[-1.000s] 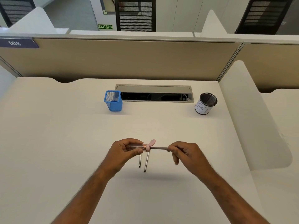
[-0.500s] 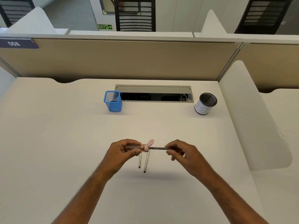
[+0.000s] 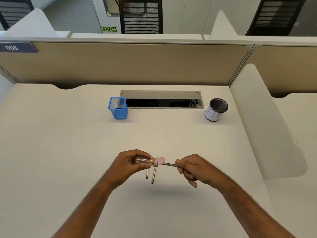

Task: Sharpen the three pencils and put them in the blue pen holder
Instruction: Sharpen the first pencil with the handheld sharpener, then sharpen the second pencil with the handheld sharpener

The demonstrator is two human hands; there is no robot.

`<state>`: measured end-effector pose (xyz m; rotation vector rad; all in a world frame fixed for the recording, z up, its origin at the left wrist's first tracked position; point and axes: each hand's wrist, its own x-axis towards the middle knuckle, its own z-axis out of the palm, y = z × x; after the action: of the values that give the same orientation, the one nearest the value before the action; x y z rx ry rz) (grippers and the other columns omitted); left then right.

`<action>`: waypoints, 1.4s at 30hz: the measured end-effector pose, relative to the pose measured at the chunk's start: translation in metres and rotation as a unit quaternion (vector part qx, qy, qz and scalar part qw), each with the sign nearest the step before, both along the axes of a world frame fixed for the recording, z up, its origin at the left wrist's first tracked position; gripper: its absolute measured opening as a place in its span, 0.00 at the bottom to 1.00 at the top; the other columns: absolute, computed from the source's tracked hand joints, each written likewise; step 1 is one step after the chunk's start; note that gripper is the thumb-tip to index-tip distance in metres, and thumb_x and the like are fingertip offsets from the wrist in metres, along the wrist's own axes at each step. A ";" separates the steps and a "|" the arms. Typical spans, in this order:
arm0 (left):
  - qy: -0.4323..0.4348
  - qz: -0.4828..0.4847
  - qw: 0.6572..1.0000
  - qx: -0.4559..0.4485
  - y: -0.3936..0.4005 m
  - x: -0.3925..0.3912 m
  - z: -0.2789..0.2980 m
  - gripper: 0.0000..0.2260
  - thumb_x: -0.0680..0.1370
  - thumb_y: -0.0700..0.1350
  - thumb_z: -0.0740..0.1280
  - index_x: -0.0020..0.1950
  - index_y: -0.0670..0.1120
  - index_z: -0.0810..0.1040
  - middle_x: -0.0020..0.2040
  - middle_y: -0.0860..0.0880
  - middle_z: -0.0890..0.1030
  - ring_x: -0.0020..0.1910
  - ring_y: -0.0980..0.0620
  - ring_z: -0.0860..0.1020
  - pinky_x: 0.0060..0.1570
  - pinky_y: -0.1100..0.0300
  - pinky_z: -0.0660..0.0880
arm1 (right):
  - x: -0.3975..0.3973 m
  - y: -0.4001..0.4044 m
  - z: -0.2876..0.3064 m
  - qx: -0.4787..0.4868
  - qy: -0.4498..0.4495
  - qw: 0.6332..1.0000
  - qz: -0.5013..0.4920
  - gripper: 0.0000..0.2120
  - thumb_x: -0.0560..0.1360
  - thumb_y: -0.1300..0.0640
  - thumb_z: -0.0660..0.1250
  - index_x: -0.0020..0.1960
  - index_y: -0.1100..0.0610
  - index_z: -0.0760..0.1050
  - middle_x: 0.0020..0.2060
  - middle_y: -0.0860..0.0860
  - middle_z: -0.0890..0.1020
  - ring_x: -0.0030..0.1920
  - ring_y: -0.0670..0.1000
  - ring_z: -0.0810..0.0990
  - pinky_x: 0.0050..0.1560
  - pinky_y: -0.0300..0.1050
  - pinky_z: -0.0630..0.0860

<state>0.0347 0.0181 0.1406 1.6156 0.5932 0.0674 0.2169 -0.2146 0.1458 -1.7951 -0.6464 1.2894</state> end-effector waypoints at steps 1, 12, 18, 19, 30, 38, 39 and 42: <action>0.003 -0.010 1.000 0.006 0.001 0.000 0.000 0.12 0.74 0.36 0.81 0.54 0.50 0.90 0.53 0.51 0.91 0.54 0.51 0.89 0.53 0.63 0.84 | 0.000 -0.001 -0.001 -0.005 0.018 1.000 0.006 0.21 0.88 0.48 0.60 0.40 0.58 0.75 0.24 0.51 0.66 0.21 0.51 0.68 0.28 0.41 0.66; 0.001 -0.037 0.999 -0.003 0.003 -0.002 -0.002 0.14 0.75 0.33 0.79 0.56 0.47 0.89 0.55 0.49 0.91 0.56 0.48 0.89 0.56 0.59 0.85 | 0.001 -0.017 -0.010 -0.035 0.149 0.988 -0.005 0.21 0.86 0.44 0.61 0.40 0.56 0.75 0.26 0.51 0.66 0.22 0.51 0.64 0.28 0.40 0.66; -0.022 0.071 0.997 -0.024 0.012 -0.010 -0.009 0.11 0.76 0.33 0.79 0.55 0.44 0.88 0.54 0.47 0.91 0.57 0.47 0.89 0.56 0.60 0.85 | 0.000 -0.025 -0.021 -0.021 0.130 0.991 -0.024 0.19 0.87 0.45 0.58 0.45 0.56 0.76 0.29 0.53 0.72 0.23 0.51 0.69 0.27 0.40 0.62; -0.024 0.085 0.995 -0.036 0.014 -0.011 -0.012 0.11 0.76 0.33 0.79 0.55 0.43 0.87 0.55 0.46 0.91 0.58 0.46 0.88 0.58 0.59 0.84 | -0.002 -0.027 -0.024 -0.017 0.126 0.991 -0.027 0.19 0.88 0.46 0.57 0.46 0.56 0.76 0.30 0.52 0.72 0.23 0.51 0.69 0.27 0.40 0.62; -0.013 0.150 0.986 -0.078 0.009 -0.025 -0.035 0.12 0.73 0.38 0.81 0.54 0.45 0.85 0.55 0.43 0.90 0.58 0.40 0.88 0.65 0.47 0.82 | -0.031 -0.021 -0.064 -0.053 0.061 0.996 -0.045 0.11 0.87 0.49 0.58 0.53 0.56 0.69 0.37 0.55 0.82 0.28 0.53 0.75 0.30 0.43 0.61; 0.004 0.158 0.986 -0.050 0.000 -0.024 -0.042 0.07 0.77 0.35 0.78 0.53 0.44 0.86 0.53 0.45 0.90 0.54 0.48 0.87 0.60 0.56 0.80 | -0.035 -0.002 -0.107 -0.110 -0.160 0.976 -0.095 0.11 0.85 0.47 0.59 0.48 0.53 0.67 0.33 0.55 0.86 0.25 0.50 0.75 0.34 0.49 0.76; 0.007 0.158 0.986 -0.050 0.000 -0.023 -0.043 0.07 0.77 0.36 0.79 0.53 0.43 0.86 0.53 0.45 0.90 0.53 0.48 0.87 0.59 0.56 0.80 | -0.034 0.000 -0.111 -0.127 -0.191 0.968 -0.098 0.12 0.85 0.47 0.59 0.48 0.53 0.67 0.33 0.55 0.86 0.25 0.50 0.75 0.34 0.50 0.77; 0.019 0.161 0.986 -0.046 0.000 -0.023 -0.045 0.07 0.77 0.37 0.80 0.52 0.44 0.86 0.53 0.46 0.90 0.49 0.49 0.86 0.58 0.55 0.80 | -0.029 0.006 -0.122 -0.177 -0.271 0.942 -0.086 0.14 0.85 0.46 0.58 0.48 0.55 0.66 0.34 0.54 0.85 0.30 0.55 0.80 0.39 0.53 0.80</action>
<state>0.0119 0.0183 0.0955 1.4218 0.8713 0.2442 0.1876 -0.2088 0.0239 -2.4837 -0.5509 0.8226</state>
